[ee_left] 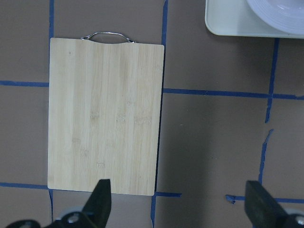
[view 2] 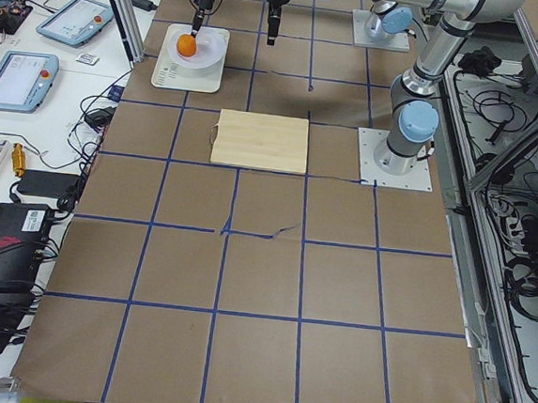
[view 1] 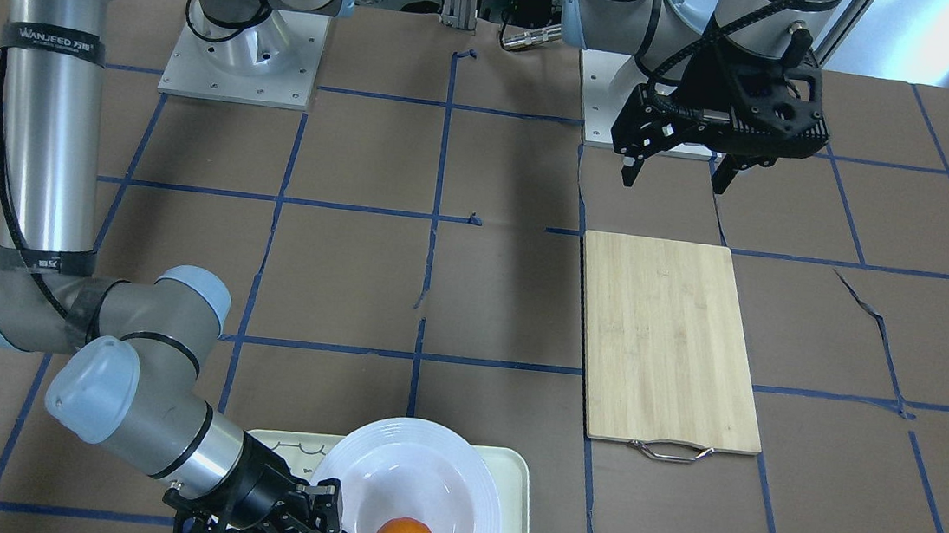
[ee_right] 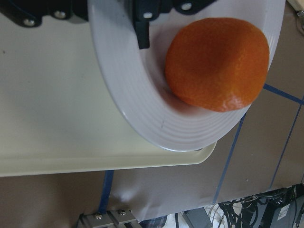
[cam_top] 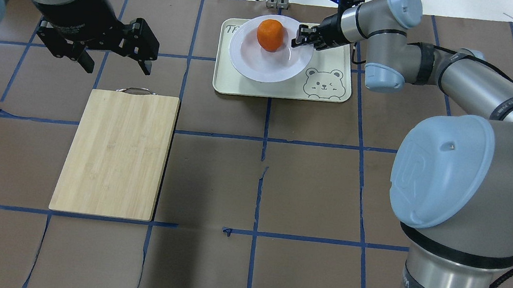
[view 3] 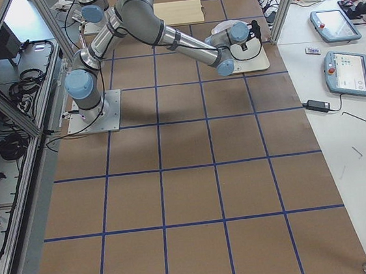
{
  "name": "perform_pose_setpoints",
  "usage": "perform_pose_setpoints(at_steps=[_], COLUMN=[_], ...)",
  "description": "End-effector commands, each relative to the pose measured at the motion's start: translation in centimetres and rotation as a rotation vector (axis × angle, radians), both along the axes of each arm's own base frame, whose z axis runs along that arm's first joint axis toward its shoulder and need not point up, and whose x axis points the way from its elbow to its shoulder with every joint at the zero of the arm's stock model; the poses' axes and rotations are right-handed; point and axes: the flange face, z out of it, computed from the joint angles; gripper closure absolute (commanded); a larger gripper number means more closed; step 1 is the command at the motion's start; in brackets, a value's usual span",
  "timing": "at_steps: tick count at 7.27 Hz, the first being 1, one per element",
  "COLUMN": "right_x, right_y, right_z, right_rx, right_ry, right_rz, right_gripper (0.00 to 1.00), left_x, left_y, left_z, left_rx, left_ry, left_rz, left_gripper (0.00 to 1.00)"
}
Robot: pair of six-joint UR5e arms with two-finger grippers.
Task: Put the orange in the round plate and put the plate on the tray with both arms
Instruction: 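Lift the plate with the right gripper and carry it onto the cream tray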
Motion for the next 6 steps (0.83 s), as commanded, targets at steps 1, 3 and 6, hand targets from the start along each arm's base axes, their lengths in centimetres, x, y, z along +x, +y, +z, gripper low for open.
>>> perform_pose_setpoints(at_steps=[1,3,6], right_x=[-0.3,-0.3,-0.4], right_y=[-1.3,-2.0,-1.9], right_z=[-1.5,-3.1,-2.6], right_rx=[0.001,0.012,0.066], right_ry=[0.0,0.001,-0.01], right_rz=[-0.003,-0.005,-0.076], right_gripper=[1.0,1.0,0.0], left_x=[0.0,0.0,0.0], left_y=[0.0,0.0,0.0], left_z=[0.0,-0.1,-0.1], left_rx=[-0.001,0.002,0.002], left_ry=[0.003,0.0,0.0], left_rz=[0.004,0.002,0.004], left_gripper=[0.0,0.0,0.0])
